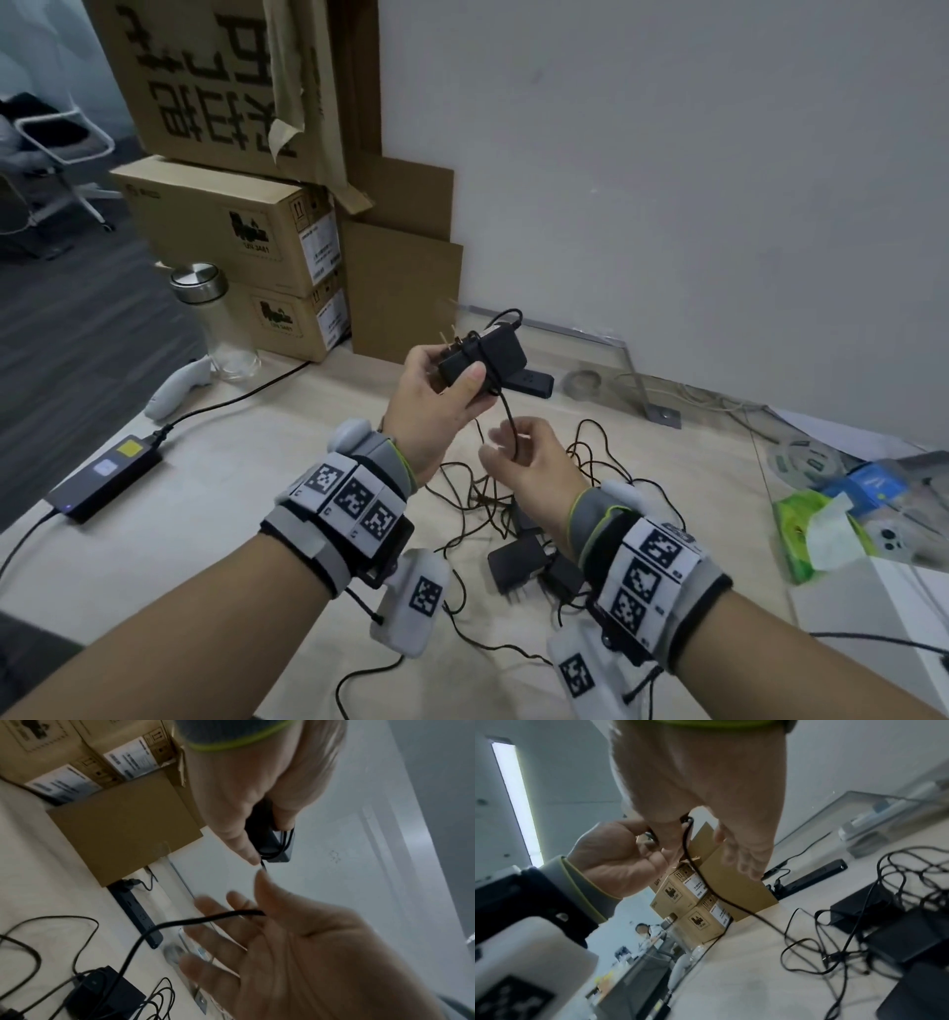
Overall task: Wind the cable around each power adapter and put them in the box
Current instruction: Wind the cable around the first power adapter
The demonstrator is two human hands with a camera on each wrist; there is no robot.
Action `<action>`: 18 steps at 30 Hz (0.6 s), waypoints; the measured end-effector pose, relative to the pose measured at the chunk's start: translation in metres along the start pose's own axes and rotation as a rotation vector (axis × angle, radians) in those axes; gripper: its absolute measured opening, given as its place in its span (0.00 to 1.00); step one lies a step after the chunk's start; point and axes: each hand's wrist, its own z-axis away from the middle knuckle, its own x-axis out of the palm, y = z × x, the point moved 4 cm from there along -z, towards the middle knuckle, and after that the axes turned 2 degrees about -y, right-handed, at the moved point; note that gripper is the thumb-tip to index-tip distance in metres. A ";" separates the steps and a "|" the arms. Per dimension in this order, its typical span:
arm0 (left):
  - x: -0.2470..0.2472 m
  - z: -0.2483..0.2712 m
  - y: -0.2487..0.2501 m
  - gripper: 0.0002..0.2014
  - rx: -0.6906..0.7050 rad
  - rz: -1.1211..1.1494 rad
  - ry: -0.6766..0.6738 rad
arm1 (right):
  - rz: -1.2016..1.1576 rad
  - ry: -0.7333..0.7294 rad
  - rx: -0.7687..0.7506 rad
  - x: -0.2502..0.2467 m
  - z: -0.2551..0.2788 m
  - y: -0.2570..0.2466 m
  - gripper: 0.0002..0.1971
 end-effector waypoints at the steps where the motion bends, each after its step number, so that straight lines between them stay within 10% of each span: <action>1: 0.000 -0.001 0.000 0.11 0.014 -0.033 -0.002 | -0.054 -0.036 0.005 0.004 0.002 -0.004 0.07; 4: -0.014 -0.007 0.003 0.14 0.131 -0.365 0.015 | -0.101 -0.114 0.089 0.005 0.006 -0.007 0.09; 9: -0.038 -0.017 0.000 0.17 0.176 -1.060 -0.110 | 0.626 -0.074 -0.091 -0.030 0.000 -0.031 0.14; 18: -0.016 0.003 -0.013 0.20 0.045 -1.124 -0.672 | 0.623 0.001 -0.322 -0.058 -0.016 -0.064 0.05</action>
